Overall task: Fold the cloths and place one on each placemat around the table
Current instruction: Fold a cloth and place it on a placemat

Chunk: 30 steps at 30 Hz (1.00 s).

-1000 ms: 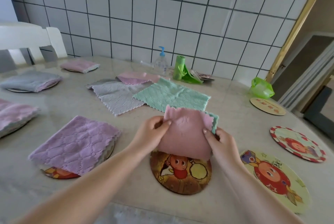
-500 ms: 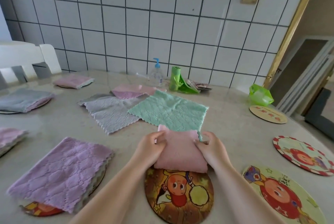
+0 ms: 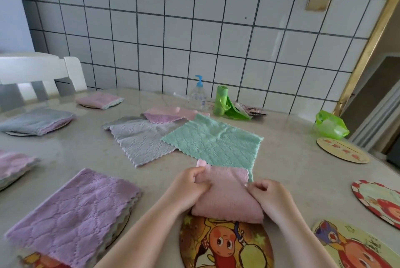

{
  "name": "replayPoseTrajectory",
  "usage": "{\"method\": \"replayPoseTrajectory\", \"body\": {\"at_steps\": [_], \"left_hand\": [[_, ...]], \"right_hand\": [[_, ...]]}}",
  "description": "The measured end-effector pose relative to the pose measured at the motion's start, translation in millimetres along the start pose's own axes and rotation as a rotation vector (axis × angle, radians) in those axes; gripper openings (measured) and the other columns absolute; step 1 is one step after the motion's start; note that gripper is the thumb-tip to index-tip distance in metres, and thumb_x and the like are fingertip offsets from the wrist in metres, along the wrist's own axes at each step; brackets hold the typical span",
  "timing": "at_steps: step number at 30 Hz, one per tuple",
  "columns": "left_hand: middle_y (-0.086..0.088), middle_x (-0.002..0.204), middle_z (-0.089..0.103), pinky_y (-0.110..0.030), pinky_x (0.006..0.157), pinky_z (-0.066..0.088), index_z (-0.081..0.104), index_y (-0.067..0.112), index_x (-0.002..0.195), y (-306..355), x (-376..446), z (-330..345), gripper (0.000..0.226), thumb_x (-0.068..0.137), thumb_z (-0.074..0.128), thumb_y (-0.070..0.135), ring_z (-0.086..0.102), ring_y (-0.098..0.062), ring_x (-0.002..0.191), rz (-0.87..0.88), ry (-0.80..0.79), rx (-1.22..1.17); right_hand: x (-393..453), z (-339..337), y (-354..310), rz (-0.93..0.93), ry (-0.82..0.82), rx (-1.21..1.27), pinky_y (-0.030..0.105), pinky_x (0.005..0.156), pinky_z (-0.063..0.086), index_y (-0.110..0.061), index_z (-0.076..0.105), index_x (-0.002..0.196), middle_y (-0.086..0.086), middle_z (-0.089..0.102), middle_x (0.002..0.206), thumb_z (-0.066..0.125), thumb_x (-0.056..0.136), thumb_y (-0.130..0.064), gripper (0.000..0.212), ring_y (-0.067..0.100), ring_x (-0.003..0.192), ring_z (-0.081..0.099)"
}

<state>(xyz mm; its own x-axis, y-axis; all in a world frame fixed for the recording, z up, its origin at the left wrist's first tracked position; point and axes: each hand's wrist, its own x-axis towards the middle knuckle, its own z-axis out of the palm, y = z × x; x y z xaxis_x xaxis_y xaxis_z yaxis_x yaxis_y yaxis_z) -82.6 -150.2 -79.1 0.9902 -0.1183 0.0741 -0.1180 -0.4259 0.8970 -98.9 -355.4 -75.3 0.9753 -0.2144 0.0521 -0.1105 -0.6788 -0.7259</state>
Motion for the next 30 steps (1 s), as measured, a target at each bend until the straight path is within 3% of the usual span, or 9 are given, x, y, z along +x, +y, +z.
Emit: {"method": "replayPoseTrajectory", "body": {"at_steps": [4, 7, 12, 16, 23, 25, 26, 28, 30], "left_hand": [[0.005, 0.142, 0.045, -0.017, 0.093, 0.030, 0.043, 0.019, 0.138, 1.2, -1.1, -1.6, 0.054, 0.088, 0.061, 0.029, 0.043, -0.007, 0.126, -0.006, -0.022, 0.018], [0.004, 0.142, 0.045, -0.017, 0.092, 0.030, 0.044, 0.019, 0.137, 2.2, -2.7, -1.9, 0.053, 0.088, 0.060, 0.029, 0.042, -0.008, 0.127, -0.005, -0.019, 0.029], [0.005, 0.141, 0.046, -0.010, 0.086, 0.031, 0.043, 0.019, 0.138, 7.4, -6.0, -2.5, 0.053, 0.088, 0.059, 0.029, 0.044, -0.005, 0.122, -0.008, -0.012, 0.061], [0.003, 0.126, 0.057, 0.009, 0.056, 0.030, 0.052, 0.018, 0.130, 10.5, -7.6, -1.4, 0.042, 0.089, 0.059, 0.022, 0.044, 0.005, 0.093, 0.008, 0.018, 0.047], [0.004, 0.119, 0.059, 0.003, 0.053, 0.030, 0.045, 0.020, 0.136, 11.5, -7.7, 0.2, 0.054, 0.086, 0.062, 0.027, 0.047, 0.005, 0.084, -0.024, 0.034, 0.057], [0.005, 0.110, 0.057, -0.001, 0.054, 0.033, 0.043, 0.020, 0.138, 13.1, -7.4, 0.1, 0.055, 0.086, 0.061, 0.027, 0.047, 0.007, 0.071, -0.027, 0.026, 0.061], [0.005, 0.114, 0.054, -0.002, 0.056, 0.036, 0.041, 0.020, 0.138, 14.7, -7.8, -0.5, 0.055, 0.087, 0.060, 0.026, 0.048, 0.008, 0.073, -0.023, 0.019, 0.059], [0.004, 0.139, 0.040, -0.008, 0.081, 0.038, 0.037, 0.020, 0.141, 16.1, -9.6, -2.2, 0.057, 0.088, 0.057, 0.029, 0.052, -0.004, 0.107, -0.008, 0.017, 0.090], [0.003, 0.150, 0.025, -0.028, 0.106, 0.029, 0.034, 0.022, 0.142, 15.4, -11.7, -3.5, 0.057, 0.090, 0.053, 0.036, 0.032, -0.016, 0.134, 0.020, 0.049, 0.248]], "right_hand": [[2.6, -1.0, -0.9, 0.042, -0.026, 0.008, 0.026, 0.060, 0.043, -0.018, 0.071, 0.070, -0.002, 0.071, 0.067, 0.064, 0.082, -0.039, 0.025, 0.013, 0.068, 0.063], [7.5, -1.9, -1.4, 0.071, -0.040, 0.001, 0.024, 0.053, 0.040, -0.008, 0.070, 0.073, 0.009, 0.071, 0.067, 0.064, 0.083, -0.035, 0.030, 0.015, 0.056, 0.059], [8.3, -2.0, 2.6, 0.081, 0.001, 0.057, 0.020, 0.044, 0.037, -0.003, 0.067, 0.078, 0.006, 0.064, 0.056, 0.060, 0.087, -0.026, 0.025, 0.013, 0.043, 0.053], [11.2, -0.7, 3.4, 0.095, 0.054, 0.079, 0.025, 0.051, 0.037, -0.002, 0.063, 0.072, 0.001, 0.060, 0.052, 0.058, 0.086, -0.021, 0.023, 0.016, 0.046, 0.052], [13.3, 0.1, 4.3, 0.097, 0.070, 0.088, 0.029, 0.056, 0.040, -0.005, 0.061, 0.072, 0.002, 0.062, 0.056, 0.059, 0.084, -0.020, 0.019, 0.020, 0.052, 0.055], [12.1, 0.9, 4.1, 0.087, 0.089, 0.082, 0.030, 0.059, 0.042, -0.009, 0.063, 0.077, 0.002, 0.065, 0.063, 0.059, 0.085, -0.022, 0.016, 0.020, 0.058, 0.057], [11.0, 1.1, 4.7, 0.073, 0.099, 0.085, 0.030, 0.059, 0.042, -0.012, 0.063, 0.081, 0.001, 0.065, 0.066, 0.059, 0.085, -0.024, 0.013, 0.018, 0.060, 0.058], [7.4, 0.4, 4.8, 0.012, 0.123, 0.095, 0.031, 0.062, 0.045, -0.018, 0.064, 0.089, -0.002, 0.065, 0.075, 0.057, 0.088, -0.026, 0.011, 0.015, 0.065, 0.059], [3.4, -1.9, 2.9, -0.108, 0.138, 0.043, 0.027, 0.070, 0.045, -0.024, 0.063, 0.105, -0.006, 0.062, 0.102, 0.054, 0.090, -0.031, 0.019, 0.010, 0.082, 0.060]]}}
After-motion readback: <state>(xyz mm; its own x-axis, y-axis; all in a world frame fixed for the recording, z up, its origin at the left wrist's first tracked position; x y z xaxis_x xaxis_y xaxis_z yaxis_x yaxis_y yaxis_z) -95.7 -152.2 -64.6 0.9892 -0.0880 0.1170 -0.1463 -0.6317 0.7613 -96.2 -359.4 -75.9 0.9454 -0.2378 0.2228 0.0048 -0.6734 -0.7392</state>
